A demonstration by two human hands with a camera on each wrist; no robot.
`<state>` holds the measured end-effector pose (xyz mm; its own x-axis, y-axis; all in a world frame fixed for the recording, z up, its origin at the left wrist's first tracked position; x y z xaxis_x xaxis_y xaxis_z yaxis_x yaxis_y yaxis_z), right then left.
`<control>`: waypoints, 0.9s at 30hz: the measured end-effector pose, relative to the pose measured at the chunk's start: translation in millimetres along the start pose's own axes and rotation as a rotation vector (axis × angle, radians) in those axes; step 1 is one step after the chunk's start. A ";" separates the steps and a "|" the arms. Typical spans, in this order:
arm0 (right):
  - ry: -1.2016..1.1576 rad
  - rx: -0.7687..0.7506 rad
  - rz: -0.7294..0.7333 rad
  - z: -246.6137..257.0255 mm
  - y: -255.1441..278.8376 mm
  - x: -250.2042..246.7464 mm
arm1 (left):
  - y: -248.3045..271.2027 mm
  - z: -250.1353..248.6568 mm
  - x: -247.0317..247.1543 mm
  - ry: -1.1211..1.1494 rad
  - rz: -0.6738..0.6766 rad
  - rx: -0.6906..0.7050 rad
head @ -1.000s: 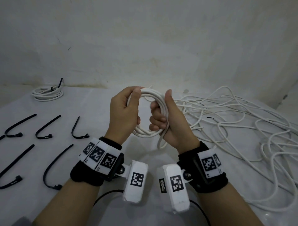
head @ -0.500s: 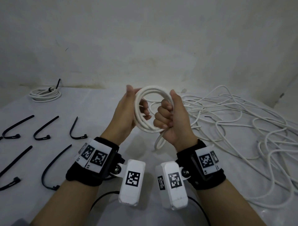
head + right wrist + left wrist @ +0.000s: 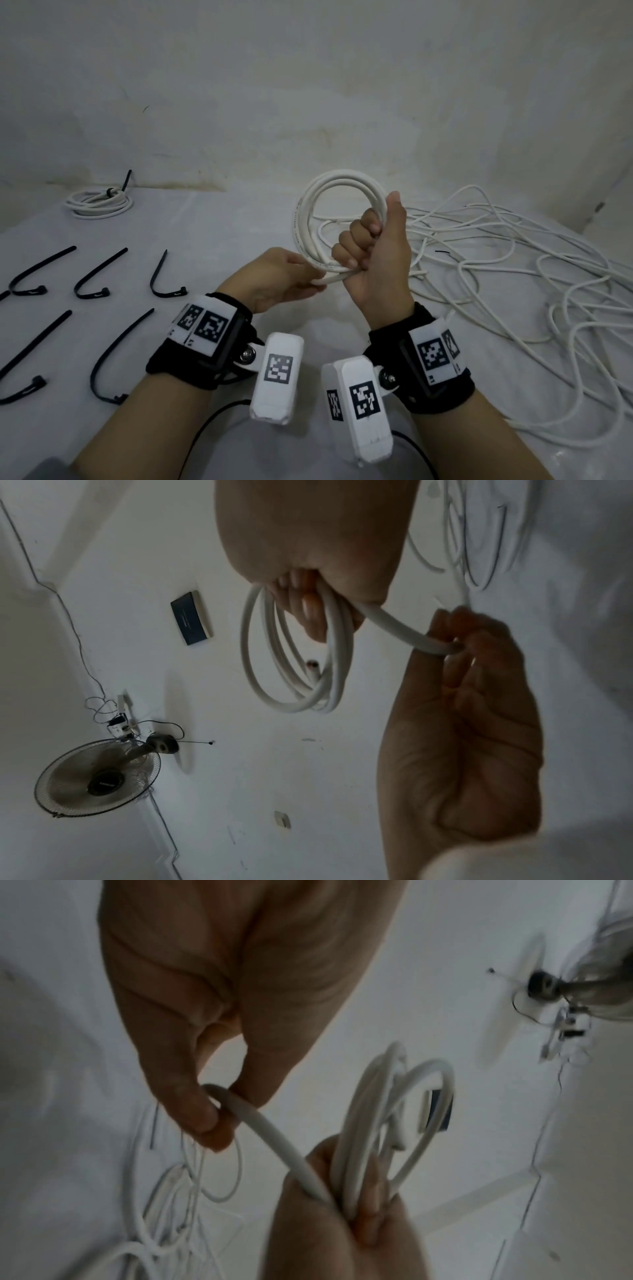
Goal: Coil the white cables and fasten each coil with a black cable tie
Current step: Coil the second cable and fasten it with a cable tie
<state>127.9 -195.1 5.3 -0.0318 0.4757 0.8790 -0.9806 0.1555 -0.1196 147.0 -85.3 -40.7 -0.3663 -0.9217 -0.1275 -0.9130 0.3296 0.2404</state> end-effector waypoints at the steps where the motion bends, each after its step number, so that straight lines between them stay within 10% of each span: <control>1: -0.005 -0.021 -0.014 1.6 -0.9 -2.0 | -0.5 -1.5 -3.1 0.027 -0.026 0.004; 16: 0.063 -0.071 -0.217 2.0 -7.9 -28.1 | 13.8 -31.0 -28.5 0.128 -0.425 0.338; 27: 0.142 -0.002 -0.262 -15.3 -5.8 -32.8 | 7.1 -31.0 -16.7 0.312 -0.247 0.281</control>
<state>137.5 -198.3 -29.9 0.2495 0.5355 0.8069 -0.9515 0.2902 0.1017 152.1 -73.8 -7.0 -0.1008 -0.9825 0.1567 -0.9947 0.0964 -0.0353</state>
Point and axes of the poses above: each hand's wrist, its own y-axis away from the middle knuckle, its own x-axis out of the palm, z = x × y, the point moved 7 cm from there along -y, towards the middle knuckle, and after that the axes turned 11 degrees about -y, right-handed, at the moved point
